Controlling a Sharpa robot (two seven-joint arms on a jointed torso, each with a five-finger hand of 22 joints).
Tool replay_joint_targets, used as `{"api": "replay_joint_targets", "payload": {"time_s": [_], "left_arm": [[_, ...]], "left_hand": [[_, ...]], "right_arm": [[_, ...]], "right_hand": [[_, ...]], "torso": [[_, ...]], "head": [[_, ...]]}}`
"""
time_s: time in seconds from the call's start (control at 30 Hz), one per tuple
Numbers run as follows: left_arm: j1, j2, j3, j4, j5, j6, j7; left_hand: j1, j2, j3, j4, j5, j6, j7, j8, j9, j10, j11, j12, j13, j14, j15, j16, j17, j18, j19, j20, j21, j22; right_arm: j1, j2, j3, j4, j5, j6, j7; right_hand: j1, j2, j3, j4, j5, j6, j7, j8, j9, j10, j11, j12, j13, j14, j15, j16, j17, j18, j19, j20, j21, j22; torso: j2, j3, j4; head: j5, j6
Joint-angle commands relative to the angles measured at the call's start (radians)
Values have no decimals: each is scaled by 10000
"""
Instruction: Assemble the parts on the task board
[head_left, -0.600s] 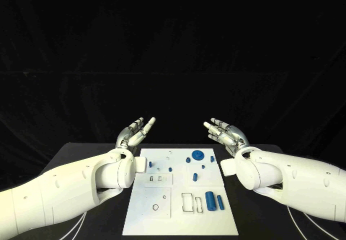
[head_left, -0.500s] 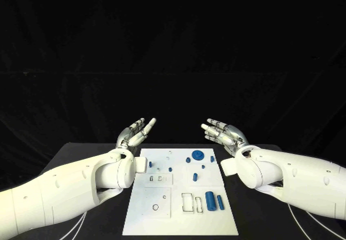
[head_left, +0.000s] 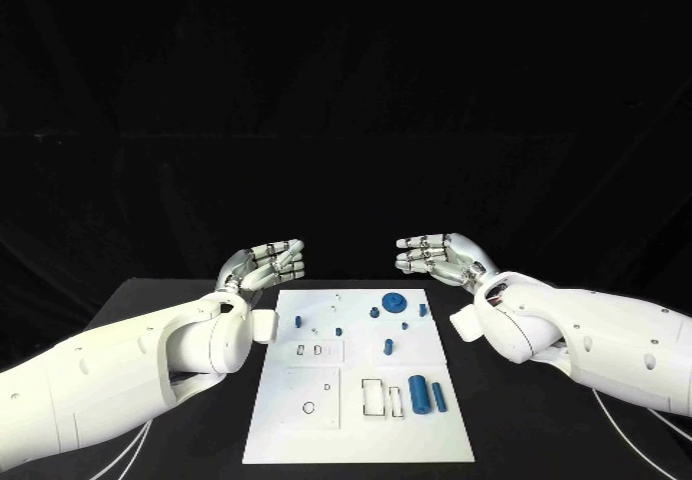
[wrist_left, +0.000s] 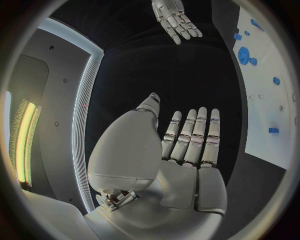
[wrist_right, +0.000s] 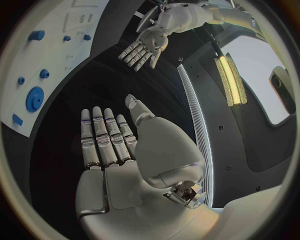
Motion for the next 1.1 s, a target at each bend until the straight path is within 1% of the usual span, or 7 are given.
{"api": "replay_joint_targets", "payload": {"time_s": [0.03,0.2,0.57,0.77,0.87,0.97,1.1], "left_arm": [[68,-146,15,170,-393,734,-12],[185,-381,18,495,-771,957,-120],[526,-994,27,1533,-1413,1493,-527],[676,-1354,33,2197,-1530,1641,-750],[740,-1470,41,2458,-1565,1644,-785],[804,-1571,57,2692,-1596,1620,-794],[856,-1672,78,2885,-1615,1598,-792]], "left_hand": [[471,-5,-22,-187,-61,639,476,128,16,581,-190,118,24,658,-201,170,99,346,626,-18,303,68],[924,48,-107,-442,-70,1425,230,375,76,1628,-520,354,156,1794,-579,537,408,718,1468,-53,722,166],[1211,71,-159,-537,-79,2207,-92,712,333,2756,-933,538,313,3037,-1083,1497,1167,741,2577,-478,1514,470],[1019,-2,-410,-438,-86,2056,-62,665,404,2744,-954,523,398,3341,-1218,2660,1963,721,3036,-775,2143,801],[999,29,-551,-423,-84,2022,-73,678,481,2704,-953,553,494,3003,-1251,3545,2618,697,3050,-900,2566,1059],[1007,82,-660,-415,-78,2003,-80,698,557,2669,-977,583,583,2696,-1267,4396,3213,699,3024,-984,3026,1346],[1017,109,-756,-405,-76,1980,-84,709,619,2632,-977,605,657,2396,-1266,5017,3630,692,2878,-1023,3402,1593]], "right_arm": [[73,8,6,-40,-2297,-164,-282],[238,-32,18,-88,-3774,118,-779],[658,-29,48,-134,-7668,728,-2342],[828,161,55,-202,-9624,944,-3352],[872,294,57,-302,-10321,966,-3719],[896,441,58,-401,-10942,962,-4042],[907,610,59,-481,-11430,902,-4293]], "right_hand": [[-10,-145,715,-888,-46,1977,394,79,43,1789,-369,-42,26,1965,-468,181,74,374,1402,-210,832,277],[-351,-317,1182,-1293,23,2513,217,11,68,2519,-610,-231,44,2882,-770,212,192,370,2173,-569,1514,579],[-472,-952,1324,-1277,389,3361,-239,81,163,3720,-1221,-227,235,6016,-1764,1513,1431,371,3875,-1603,4316,2230],[-833,-1162,1441,-1250,727,3406,-437,-40,161,3789,-1445,-249,453,6690,-2020,3421,3037,350,4526,-1937,5645,3119],[-1033,-1210,1601,-1207,792,3394,-444,-91,175,3548,-1416,-255,534,6768,-2043,5061,4355,11,5597,-1948,7453,5502],[-1224,-1309,1931,-1185,866,3363,-435,-151,202,3275,-1411,-213,645,6798,-1981,8442,7554,-412,6815,-1931,9607,8498],[-1325,-1398,2181,-1147,924,3364,-445,-167,230,3095,-1334,-229,697,6750,-1966,9942,9068,-659,7414,-1876,10657,10091]], "torso": [[140,13,-6],[313,20,17],[879,69,72],[1201,74,64],[1337,79,78],[1458,102,114],[1617,120,147]], "head": [[11,-4],[-21,7],[-93,106],[-129,86],[-157,109],[-177,108],[-175,118]]}}
